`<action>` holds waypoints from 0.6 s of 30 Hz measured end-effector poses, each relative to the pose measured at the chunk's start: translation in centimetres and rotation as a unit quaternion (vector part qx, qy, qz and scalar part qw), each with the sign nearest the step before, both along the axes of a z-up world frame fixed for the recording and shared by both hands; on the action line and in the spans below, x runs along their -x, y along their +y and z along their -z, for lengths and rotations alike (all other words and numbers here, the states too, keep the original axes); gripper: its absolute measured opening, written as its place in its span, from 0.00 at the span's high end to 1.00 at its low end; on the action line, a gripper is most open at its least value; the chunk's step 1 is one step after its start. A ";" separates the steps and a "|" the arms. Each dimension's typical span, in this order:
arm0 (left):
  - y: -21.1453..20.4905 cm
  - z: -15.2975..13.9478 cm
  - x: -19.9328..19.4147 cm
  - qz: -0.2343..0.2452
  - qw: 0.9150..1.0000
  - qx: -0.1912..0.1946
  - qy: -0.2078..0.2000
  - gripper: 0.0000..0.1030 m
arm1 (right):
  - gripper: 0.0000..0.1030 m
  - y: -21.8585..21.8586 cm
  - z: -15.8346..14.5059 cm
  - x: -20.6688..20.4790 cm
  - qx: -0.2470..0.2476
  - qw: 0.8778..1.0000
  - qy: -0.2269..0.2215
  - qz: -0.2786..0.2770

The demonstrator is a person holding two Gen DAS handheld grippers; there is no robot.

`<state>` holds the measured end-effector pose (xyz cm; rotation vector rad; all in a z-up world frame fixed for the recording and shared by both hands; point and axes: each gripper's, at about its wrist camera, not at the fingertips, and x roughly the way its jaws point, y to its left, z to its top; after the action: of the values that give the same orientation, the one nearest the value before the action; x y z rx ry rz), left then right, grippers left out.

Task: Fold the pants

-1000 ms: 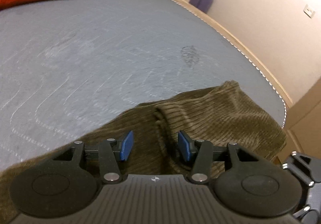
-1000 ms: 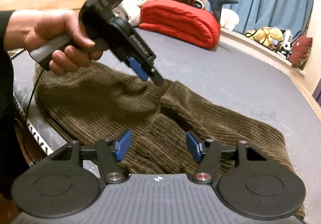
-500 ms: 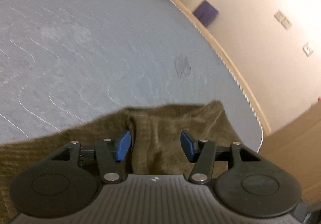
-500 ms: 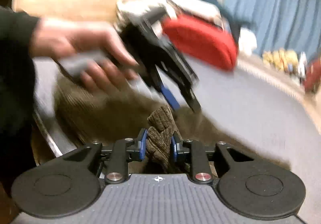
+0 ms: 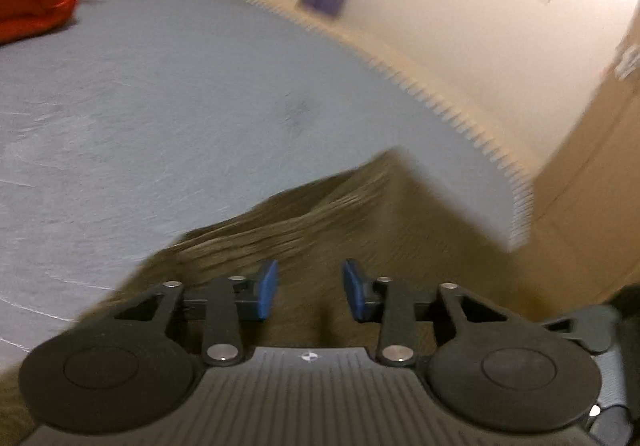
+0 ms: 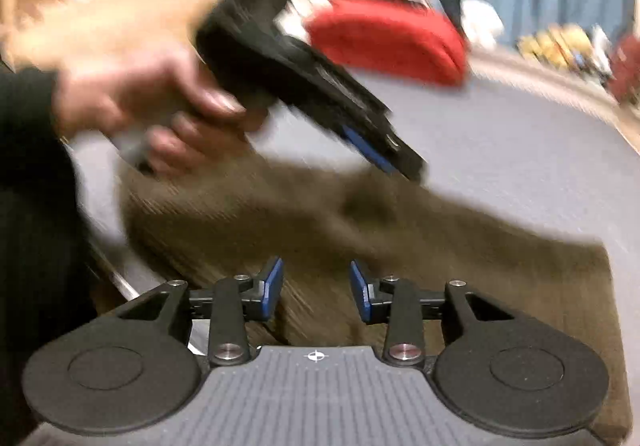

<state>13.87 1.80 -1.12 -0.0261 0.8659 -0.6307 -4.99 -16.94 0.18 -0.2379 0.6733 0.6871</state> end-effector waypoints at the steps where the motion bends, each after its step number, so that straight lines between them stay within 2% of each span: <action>1: 0.1 1.4 -1.1 -0.026 0.999 -0.041 0.013 0.97 | 0.62 0.4 1.8 -0.7 0.050 0.998 0.041 0.009; 2: 0.4 2.2 -2.0 -0.038 0.998 -0.030 0.031 0.97 | 0.62 0.2 2.6 -0.8 0.055 0.996 0.063 0.004; 3: 0.6 2.2 -2.3 -0.056 0.997 -0.012 0.042 0.97 | 0.62 -0.2 2.3 -0.8 0.043 0.997 0.064 0.006; 4: 0.3 1.7 -2.1 -0.070 0.997 -0.014 0.039 0.98 | 0.62 -0.4 1.7 -0.9 0.039 0.996 0.076 0.008; 6: -1.4 0.0 -0.7 -0.059 0.998 -0.031 -0.020 0.97 | 0.62 -1.9 -0.2 -1.0 -0.004 0.996 0.085 0.011; 8: -2.8 -1.5 0.5 -0.024 0.998 -0.007 -0.055 0.95 | 0.61 -4.2 -1.8 -0.5 -0.045 0.996 0.058 0.047; 11: -5.4 -2.1 0.9 0.018 0.997 0.025 -0.077 0.94 | 0.61 -6.9 -2.8 -1.2 -0.049 0.989 -0.001 0.139; 13: -7.7 -1.4 0.3 0.054 0.995 0.026 -0.075 0.94 | 0.61 -8.4 -2.1 -1.9 -0.031 0.976 -0.008 0.215; 16: -11.2 0.4 -0.7 0.110 0.991 0.001 -0.070 0.94 | 0.61 -11.3 0.1 -3.3 -0.006 0.945 0.035 0.324; 17: -12.2 1.5 -1.2 0.117 0.990 -0.013 -0.076 0.92 | 0.63 -12.5 0.9 -3.6 0.000 0.932 0.053 0.359; 18: -12.7 2.7 -1.8 0.105 0.990 -0.039 -0.087 0.92 | 0.65 -13.4 1.4 -3.8 -0.002 0.923 0.065 0.380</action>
<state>15.72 -10.93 -3.83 0.1912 0.7287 -0.7831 -1.20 -30.30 -1.25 0.0835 0.8194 -0.0458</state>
